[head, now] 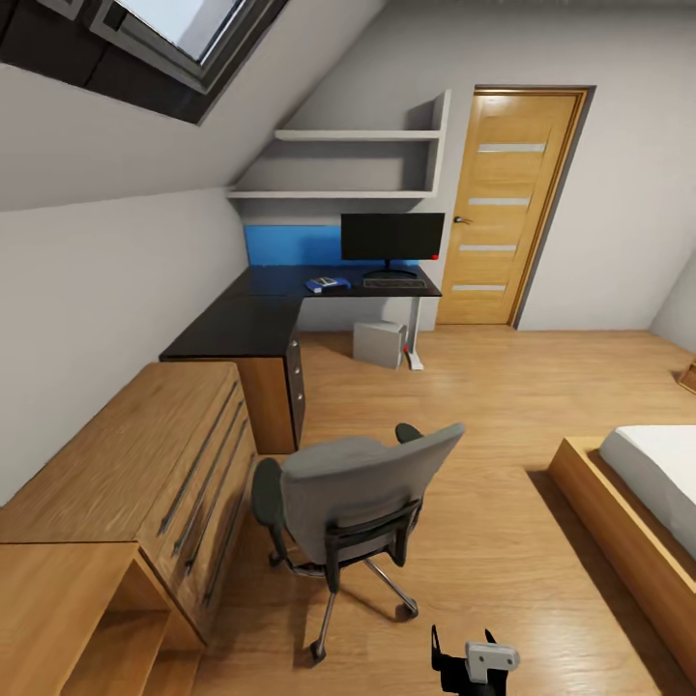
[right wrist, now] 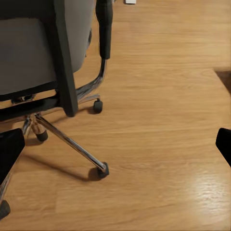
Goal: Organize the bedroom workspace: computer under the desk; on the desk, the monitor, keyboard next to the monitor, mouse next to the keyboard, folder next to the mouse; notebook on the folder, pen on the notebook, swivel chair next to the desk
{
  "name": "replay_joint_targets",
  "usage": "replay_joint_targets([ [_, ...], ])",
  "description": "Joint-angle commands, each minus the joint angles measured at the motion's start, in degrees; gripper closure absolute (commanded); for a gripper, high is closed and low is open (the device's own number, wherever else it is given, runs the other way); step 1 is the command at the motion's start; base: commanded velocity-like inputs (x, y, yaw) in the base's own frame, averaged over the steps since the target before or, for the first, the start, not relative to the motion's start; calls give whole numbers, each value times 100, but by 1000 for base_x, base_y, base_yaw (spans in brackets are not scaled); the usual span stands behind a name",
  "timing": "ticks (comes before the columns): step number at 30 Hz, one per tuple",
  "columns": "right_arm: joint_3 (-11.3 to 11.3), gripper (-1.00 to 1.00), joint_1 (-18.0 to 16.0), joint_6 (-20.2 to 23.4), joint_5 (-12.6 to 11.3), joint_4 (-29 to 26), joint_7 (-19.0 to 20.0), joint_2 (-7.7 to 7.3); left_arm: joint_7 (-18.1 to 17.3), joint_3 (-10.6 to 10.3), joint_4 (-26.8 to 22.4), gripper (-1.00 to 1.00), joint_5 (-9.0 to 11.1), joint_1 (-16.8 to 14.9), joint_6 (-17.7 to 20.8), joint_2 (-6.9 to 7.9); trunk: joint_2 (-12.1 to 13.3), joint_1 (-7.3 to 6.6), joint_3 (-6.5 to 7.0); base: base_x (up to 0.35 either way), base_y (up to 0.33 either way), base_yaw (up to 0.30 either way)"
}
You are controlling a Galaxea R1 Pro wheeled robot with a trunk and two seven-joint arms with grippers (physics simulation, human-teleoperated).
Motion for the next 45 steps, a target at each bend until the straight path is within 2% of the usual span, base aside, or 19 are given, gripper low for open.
replay_joint_targets([
  [1, 48, -100, -4, -5, 3, 6, -54, 4, -33, -33, 4, -100, 61, -4, -12, 3, -4, 0, -6, 0, 93, -2],
  [18, 45, -100, -4, 181, 3, 8, -45, -8, -33, -42, 4, -100, 33, -4, -14, -18, -4, 0, -6, -24, 55, 0],
  [42, 40, -100, -4, 190, 3, 15, -51, -12, -56, -36, -2, -100, 21, -4, -34, -40, -4, 0, -6, -73, 26, 0],
  [45, 40, -100, -4, 192, 3, 15, -53, -22, -58, -41, -17, -100, 29, -4, -33, -81, -4, 0, -6, -7, 1, 0],
])
